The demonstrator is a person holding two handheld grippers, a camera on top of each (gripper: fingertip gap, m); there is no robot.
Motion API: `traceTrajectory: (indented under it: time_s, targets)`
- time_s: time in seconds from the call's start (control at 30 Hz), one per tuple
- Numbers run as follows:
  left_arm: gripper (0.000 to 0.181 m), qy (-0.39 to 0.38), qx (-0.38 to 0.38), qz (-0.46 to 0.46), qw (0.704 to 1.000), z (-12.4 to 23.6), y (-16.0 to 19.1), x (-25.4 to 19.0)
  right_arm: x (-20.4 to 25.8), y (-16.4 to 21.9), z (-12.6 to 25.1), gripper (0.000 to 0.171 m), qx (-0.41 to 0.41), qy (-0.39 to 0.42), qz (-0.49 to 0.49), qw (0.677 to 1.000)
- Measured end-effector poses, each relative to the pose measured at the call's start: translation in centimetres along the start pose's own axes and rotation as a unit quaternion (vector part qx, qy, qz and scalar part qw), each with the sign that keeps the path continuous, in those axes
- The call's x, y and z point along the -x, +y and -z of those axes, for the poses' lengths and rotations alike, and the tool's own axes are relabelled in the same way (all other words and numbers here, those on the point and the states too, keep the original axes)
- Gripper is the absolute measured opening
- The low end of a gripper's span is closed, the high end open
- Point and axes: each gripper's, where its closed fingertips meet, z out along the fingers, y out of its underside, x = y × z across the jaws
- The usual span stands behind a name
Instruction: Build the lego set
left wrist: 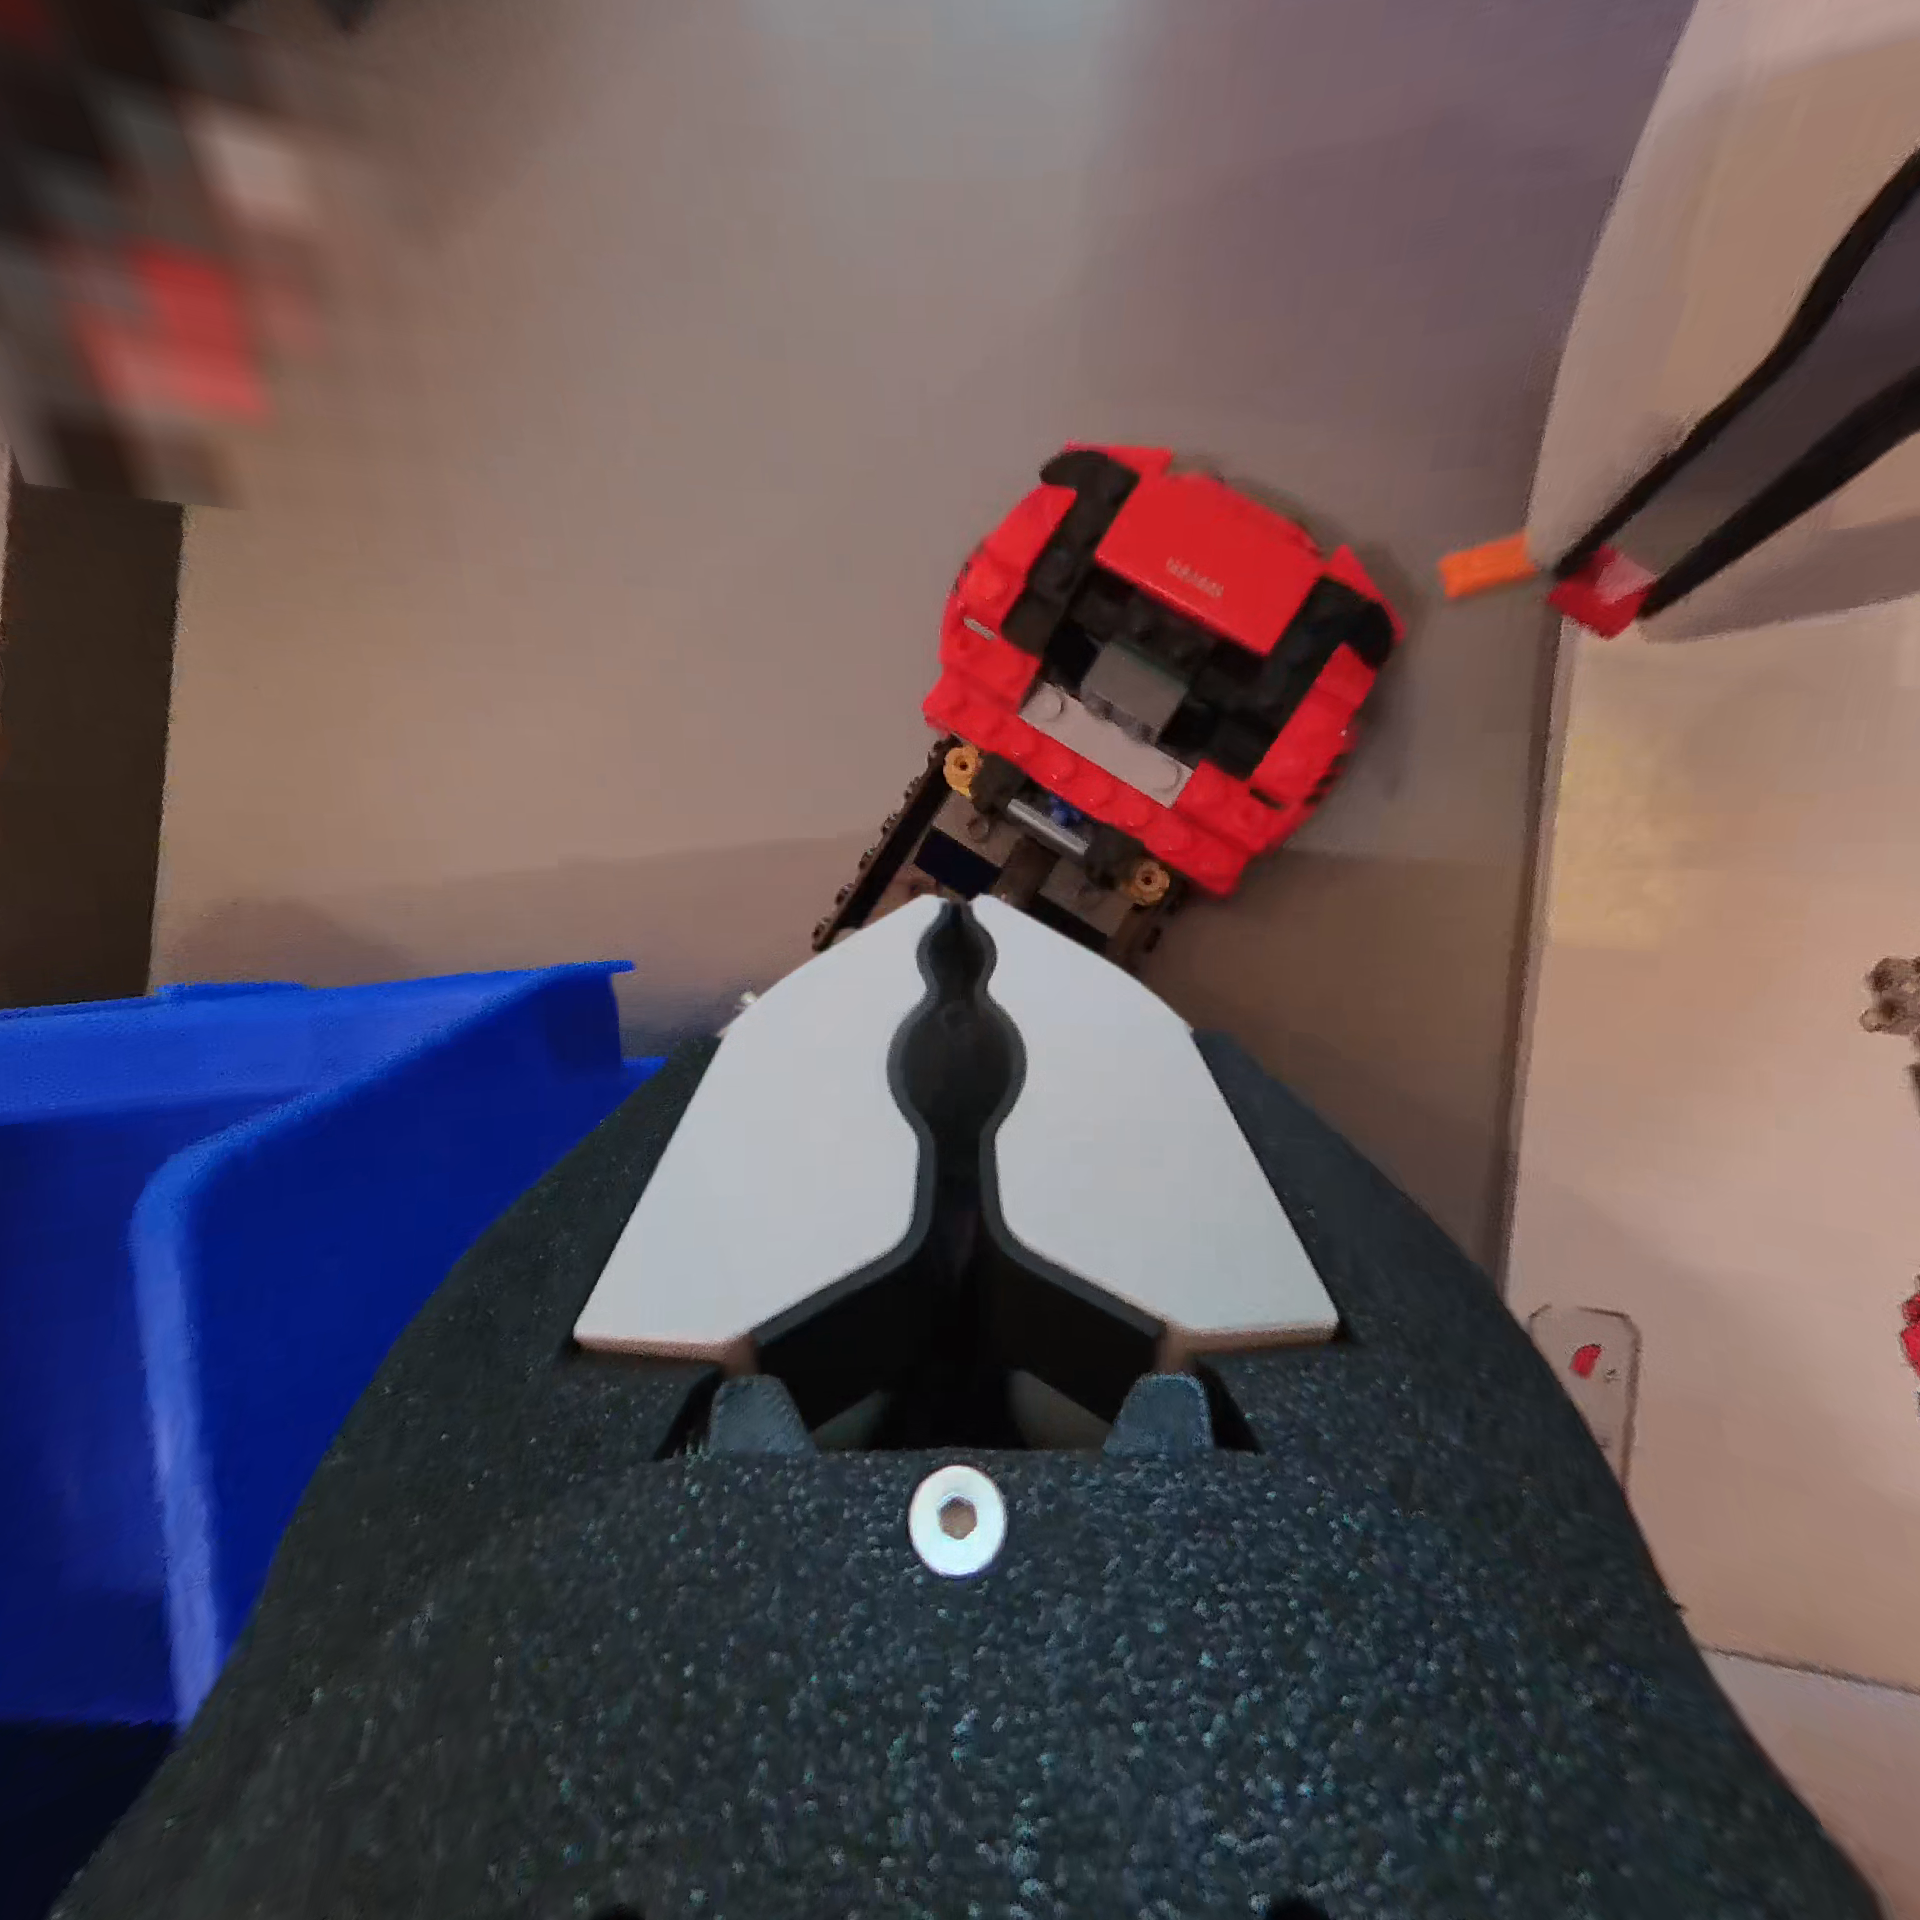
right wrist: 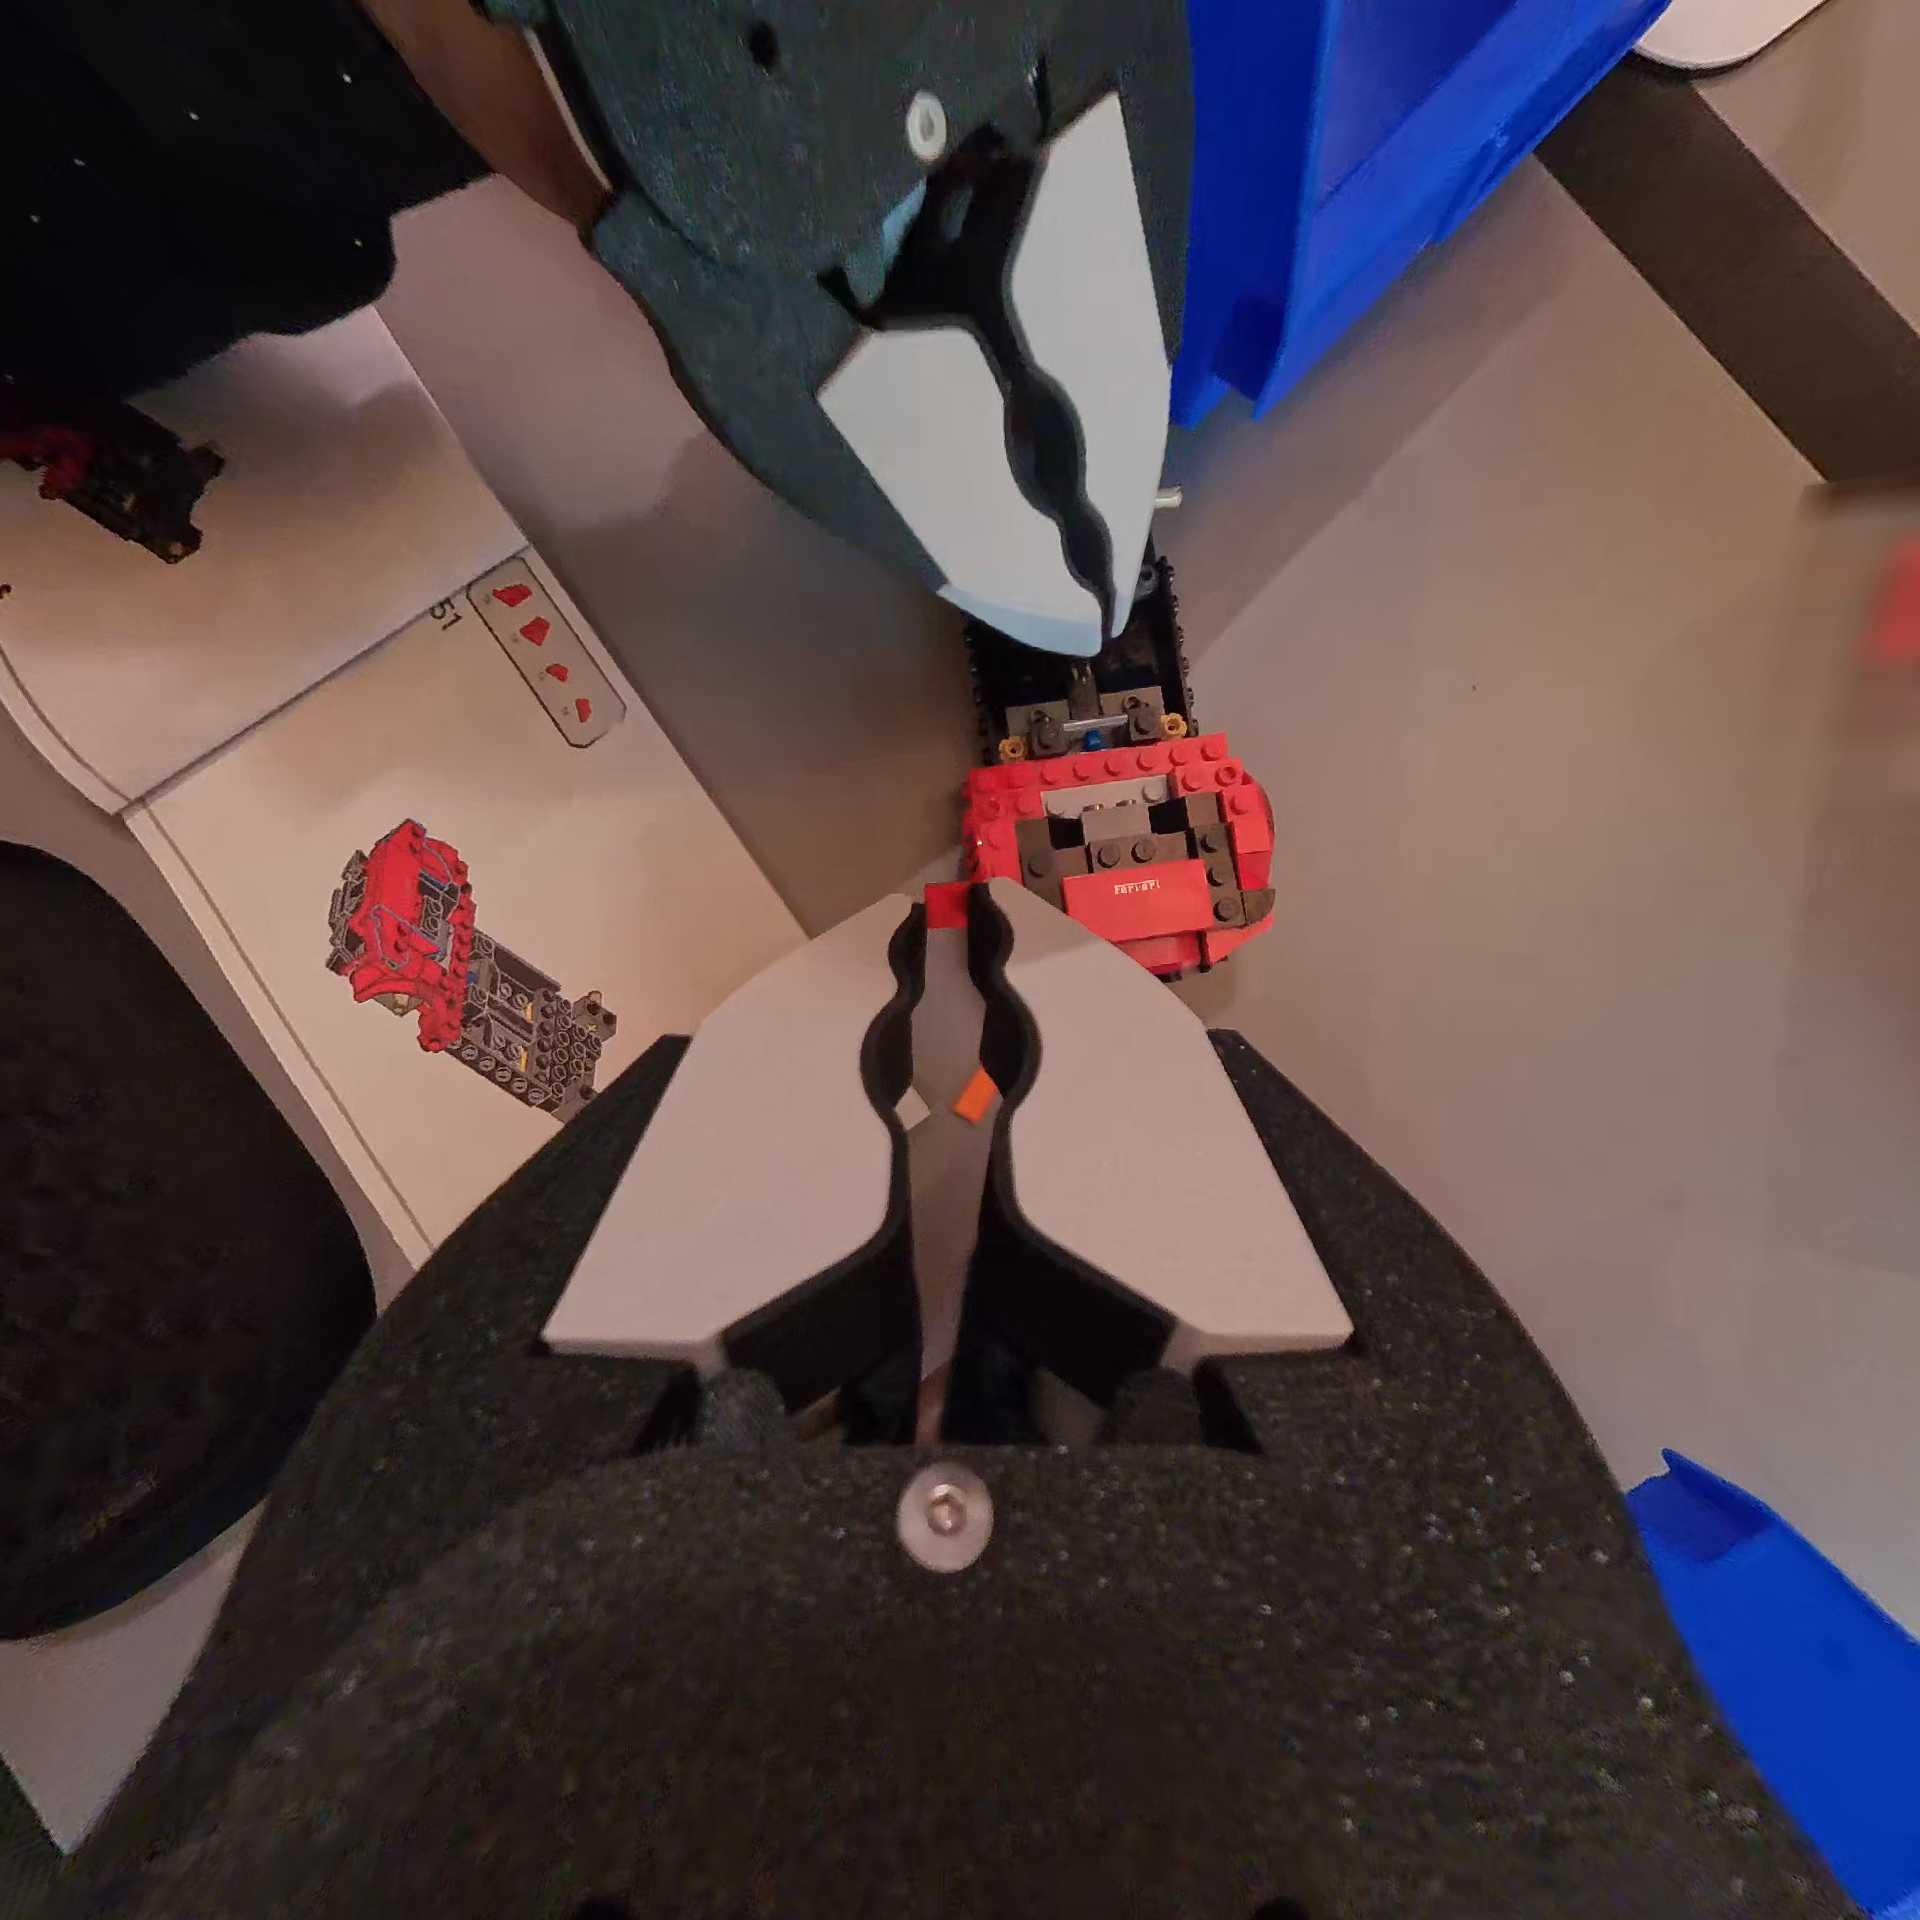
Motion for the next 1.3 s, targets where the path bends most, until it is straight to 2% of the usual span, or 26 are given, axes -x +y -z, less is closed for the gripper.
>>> traceTrajectory:
  time_s: [0.33,0.77,1.3]
  targets:
    - [0.0,0.026,-0.008,-0.027,0.999,-0.6,0.0,-0.5,-0.6,0.3,-1.0,0.008,0.01,-0.018,-0.005,1.0]
    - [0.0,0.022,-0.011,-0.036,0.999,-0.6,0.1,-0.5,-1.0,1.0,-3.2,0.008,0.061,-0.003,0.039,0.997]
    - [0.0,0.03,-0.017,-0.038,0.999,-0.6,0.2,-0.6,-1.4,1.3,-3.4,0.01,0.097,0.035,0.072,0.992]
